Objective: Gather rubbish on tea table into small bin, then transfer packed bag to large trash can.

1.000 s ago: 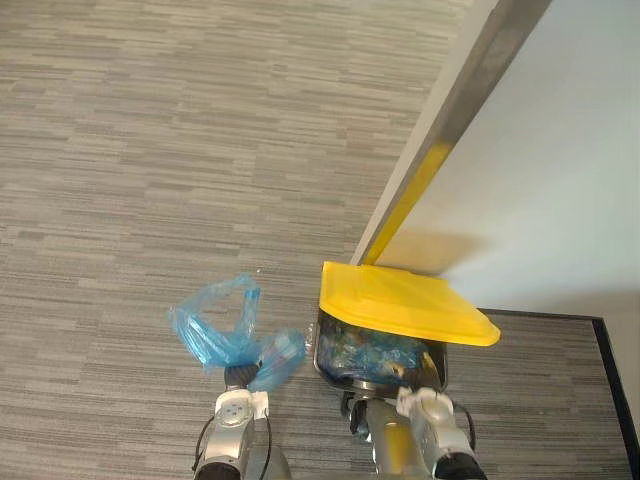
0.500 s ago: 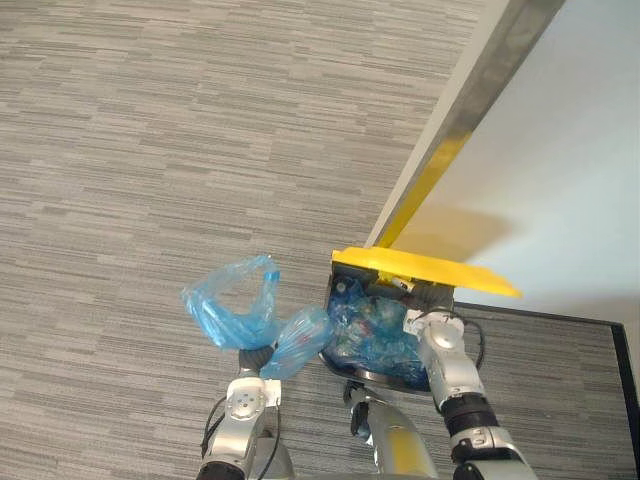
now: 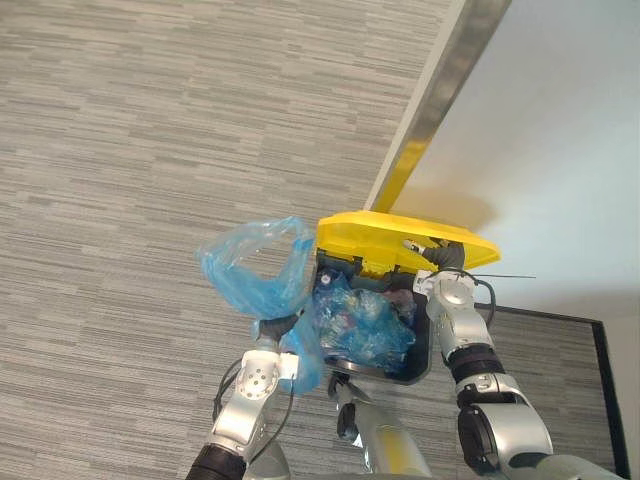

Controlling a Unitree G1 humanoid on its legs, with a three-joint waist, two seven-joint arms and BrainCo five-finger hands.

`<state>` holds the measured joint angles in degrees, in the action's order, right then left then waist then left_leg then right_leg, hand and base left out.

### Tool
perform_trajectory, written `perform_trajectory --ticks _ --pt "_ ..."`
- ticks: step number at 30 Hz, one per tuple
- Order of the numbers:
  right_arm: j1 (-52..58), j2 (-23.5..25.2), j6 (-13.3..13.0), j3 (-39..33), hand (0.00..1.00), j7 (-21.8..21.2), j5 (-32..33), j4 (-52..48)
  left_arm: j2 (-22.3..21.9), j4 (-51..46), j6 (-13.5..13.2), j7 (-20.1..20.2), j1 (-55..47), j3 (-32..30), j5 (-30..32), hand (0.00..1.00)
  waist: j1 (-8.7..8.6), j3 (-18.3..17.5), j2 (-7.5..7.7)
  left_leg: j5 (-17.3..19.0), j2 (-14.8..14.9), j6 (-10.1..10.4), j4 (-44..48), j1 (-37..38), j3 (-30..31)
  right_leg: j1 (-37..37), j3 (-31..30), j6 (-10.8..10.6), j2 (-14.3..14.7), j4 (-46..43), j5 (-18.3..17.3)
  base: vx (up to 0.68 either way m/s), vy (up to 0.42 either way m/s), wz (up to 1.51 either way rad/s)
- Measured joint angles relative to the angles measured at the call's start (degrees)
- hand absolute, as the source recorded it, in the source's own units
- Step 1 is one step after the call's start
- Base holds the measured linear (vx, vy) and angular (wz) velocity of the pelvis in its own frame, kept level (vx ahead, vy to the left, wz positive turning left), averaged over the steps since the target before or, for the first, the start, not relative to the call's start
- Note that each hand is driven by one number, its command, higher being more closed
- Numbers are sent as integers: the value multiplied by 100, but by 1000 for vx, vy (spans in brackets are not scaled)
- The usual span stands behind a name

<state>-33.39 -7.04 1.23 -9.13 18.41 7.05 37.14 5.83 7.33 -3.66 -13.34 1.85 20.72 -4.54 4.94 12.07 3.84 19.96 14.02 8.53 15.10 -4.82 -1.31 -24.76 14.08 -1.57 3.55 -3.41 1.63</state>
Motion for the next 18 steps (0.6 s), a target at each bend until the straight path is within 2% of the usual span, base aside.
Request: perform_trajectory --ticks 3,7,10,14,18 --pt "-190 -1 48 -131 0 25 34 -1 -30 -166 -45 10 170 285 -28 100 -11 123 52 61 18 66 175 -116 -4 -31 -5 -19 5 -4 25 9 40 -2" --pt "-453 -14 138 -290 0 147 43 -10 -177 -217 -54 5 438 525 -25 100 -17 232 68 108 3 40 255 -202 -78 -126 -49 0 -13 -47 40 29 50 -6" --pt "-738 -84 173 -428 0 242 46 -31 -342 -187 -53 -7 822 627 -7 100 -34 372 62 174 2 62 419 -348 -121 -241 -84 110 -12 -85 116 50 49 -8" --pt "-1070 -232 246 -428 0 254 50 -55 -486 547 -22 -144 1500 565 104 100 -128 544 41 202 -10 82 560 -496 -140 -353 -98 157 -29 -141 147 43 42 -3" --pt "-1302 -294 285 -413 0 289 67 -508 -544 1655 203 -442 2183 312 117 100 -178 611 46 288 -89 67 736 -875 -334 -778 -293 183 -44 -141 240 45 57 -25"
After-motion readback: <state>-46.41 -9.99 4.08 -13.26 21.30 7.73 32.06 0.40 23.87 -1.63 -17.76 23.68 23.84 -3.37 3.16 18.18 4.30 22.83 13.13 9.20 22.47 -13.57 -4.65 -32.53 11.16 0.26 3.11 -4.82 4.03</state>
